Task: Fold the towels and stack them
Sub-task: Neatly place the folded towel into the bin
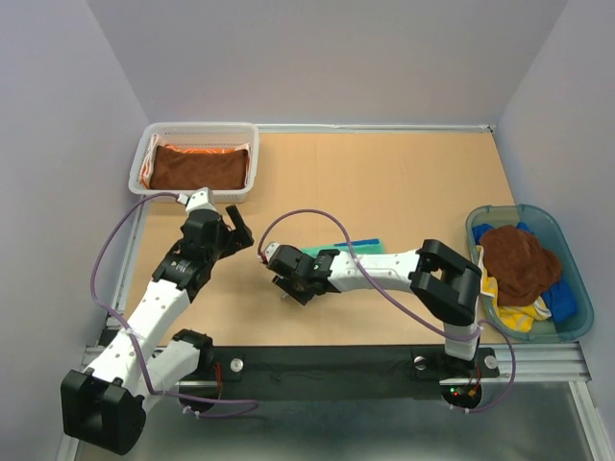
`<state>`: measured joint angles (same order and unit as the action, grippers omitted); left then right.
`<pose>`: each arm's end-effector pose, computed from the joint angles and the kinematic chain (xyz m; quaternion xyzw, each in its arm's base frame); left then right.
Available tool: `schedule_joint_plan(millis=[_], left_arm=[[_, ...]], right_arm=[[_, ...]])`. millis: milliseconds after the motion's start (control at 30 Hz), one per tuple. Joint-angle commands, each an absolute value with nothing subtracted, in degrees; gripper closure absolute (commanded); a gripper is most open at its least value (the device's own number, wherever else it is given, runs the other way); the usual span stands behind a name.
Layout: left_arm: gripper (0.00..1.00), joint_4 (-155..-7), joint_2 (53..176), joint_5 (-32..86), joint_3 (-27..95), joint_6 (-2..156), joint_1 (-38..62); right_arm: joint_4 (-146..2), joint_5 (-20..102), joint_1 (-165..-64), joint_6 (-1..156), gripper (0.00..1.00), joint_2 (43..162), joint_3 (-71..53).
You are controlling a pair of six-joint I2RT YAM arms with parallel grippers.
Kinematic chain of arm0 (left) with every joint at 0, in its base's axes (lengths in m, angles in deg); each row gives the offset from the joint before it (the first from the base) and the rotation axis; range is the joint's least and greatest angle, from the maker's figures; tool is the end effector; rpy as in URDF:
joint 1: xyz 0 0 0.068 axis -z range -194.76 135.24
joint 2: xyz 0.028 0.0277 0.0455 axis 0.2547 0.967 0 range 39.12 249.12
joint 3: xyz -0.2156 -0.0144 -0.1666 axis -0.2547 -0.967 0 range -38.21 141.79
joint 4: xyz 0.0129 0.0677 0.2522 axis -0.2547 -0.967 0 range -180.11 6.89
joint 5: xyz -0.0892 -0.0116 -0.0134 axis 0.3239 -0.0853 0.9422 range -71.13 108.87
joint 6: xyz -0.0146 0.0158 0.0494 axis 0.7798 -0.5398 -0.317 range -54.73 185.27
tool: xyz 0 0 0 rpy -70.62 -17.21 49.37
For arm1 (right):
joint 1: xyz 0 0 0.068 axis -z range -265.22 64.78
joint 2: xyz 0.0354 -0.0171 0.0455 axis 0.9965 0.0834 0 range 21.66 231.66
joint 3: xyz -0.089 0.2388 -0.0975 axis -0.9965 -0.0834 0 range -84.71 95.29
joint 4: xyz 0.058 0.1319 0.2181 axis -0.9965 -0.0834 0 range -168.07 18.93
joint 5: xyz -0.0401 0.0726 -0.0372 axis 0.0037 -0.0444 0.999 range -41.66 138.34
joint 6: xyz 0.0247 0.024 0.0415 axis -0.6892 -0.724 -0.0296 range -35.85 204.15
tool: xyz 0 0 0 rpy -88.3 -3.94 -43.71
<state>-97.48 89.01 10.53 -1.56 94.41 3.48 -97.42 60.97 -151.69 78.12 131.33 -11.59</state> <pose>0.1905 -0.0574 0.2671 -0.1186 0.8457 -0.1506 0.4980 0.1632 0.3553 0.1677 -0.4641 0.8479 0.0515 0.2510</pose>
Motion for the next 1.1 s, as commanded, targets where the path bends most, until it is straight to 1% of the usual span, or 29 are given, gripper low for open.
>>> schedule_joint_plan(millis=[0,33,100,233,333,567,733,900,1067], left_arm=[[0.01,-96.29,89.3,11.22,-2.52,94.89,3.08],[0.01,-96.03,89.56,11.66,-2.52,95.23,3.08],[0.01,-95.85,90.09,11.66,-2.52,95.67,3.08],[0.01,-95.94,92.12,12.45,-2.52,97.17,3.08],[0.01,-94.53,94.22,15.62,-3.84,99.36,3.08],[0.01,-83.92,99.4,29.66,-9.89,106.13,3.96],[0.01,-74.87,104.67,35.47,-12.45,112.97,7.82],[0.01,-66.86,107.49,35.39,-15.0,120.36,12.66],[0.01,-61.4,110.22,32.85,-16.58,125.2,15.03]], right_arm=[[-95.77,61.0,-152.54,77.91,0.7,133.55,-13.52],[-95.42,61.52,-152.54,77.82,0.9,133.55,-13.96],[-93.93,62.84,-152.54,77.38,0.99,132.33,-15.45],[-88.92,64.08,-152.19,77.03,0.99,127.41,-18.26],[-84.26,63.2,-151.31,77.03,0.99,123.97,-20.37],[-76.26,61.35,-149.47,75.89,0.99,117.73,-25.2],[-72.92,60.04,-148.85,74.74,1.0,116.76,-27.58],[-69.86,58.81,-148.5,73.34,0.99,115.8,-29.78],[-68.26,58.36,-148.5,72.2,0.99,115.27,-30.75]])
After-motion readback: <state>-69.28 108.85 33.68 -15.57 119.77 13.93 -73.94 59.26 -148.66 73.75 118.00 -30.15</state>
